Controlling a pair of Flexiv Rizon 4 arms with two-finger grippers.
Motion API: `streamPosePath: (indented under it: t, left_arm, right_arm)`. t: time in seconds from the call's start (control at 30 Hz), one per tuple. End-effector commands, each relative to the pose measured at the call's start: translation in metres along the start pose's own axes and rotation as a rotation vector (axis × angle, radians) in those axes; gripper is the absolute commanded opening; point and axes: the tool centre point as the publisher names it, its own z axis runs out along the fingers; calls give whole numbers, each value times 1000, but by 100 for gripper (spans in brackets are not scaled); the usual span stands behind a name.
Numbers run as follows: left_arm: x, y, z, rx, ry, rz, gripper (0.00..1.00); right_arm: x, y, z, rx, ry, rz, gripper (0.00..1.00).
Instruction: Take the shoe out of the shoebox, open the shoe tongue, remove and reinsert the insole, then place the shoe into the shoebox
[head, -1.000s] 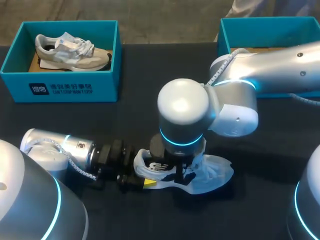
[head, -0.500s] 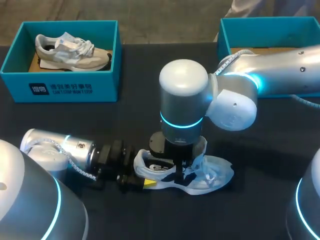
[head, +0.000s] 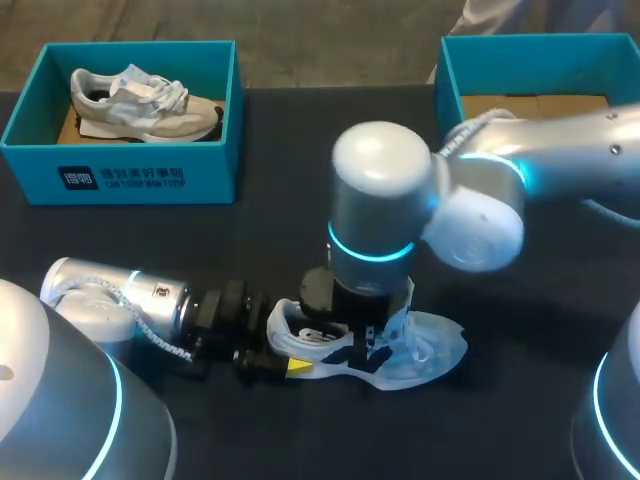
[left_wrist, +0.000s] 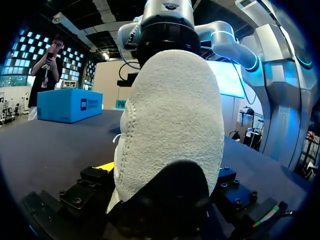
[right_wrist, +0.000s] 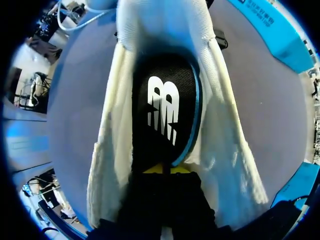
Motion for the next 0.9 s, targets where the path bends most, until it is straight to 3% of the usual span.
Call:
streamPosePath:
  t: [0.03,0.4,0.9]
  left_arm:
    - [-1,2,1,-1,-4,-3,0]
    - [-1,2,1,-1,-4,-3,0]
    - [-1,2,1,-1,-4,-3,0]
  right_arm:
    - [18,-14,16,-128,-46,0,0]
    - [15,-21,-24,-229,-149,1,0]
    - [9,-27,-43,-361,-242,-4,0]
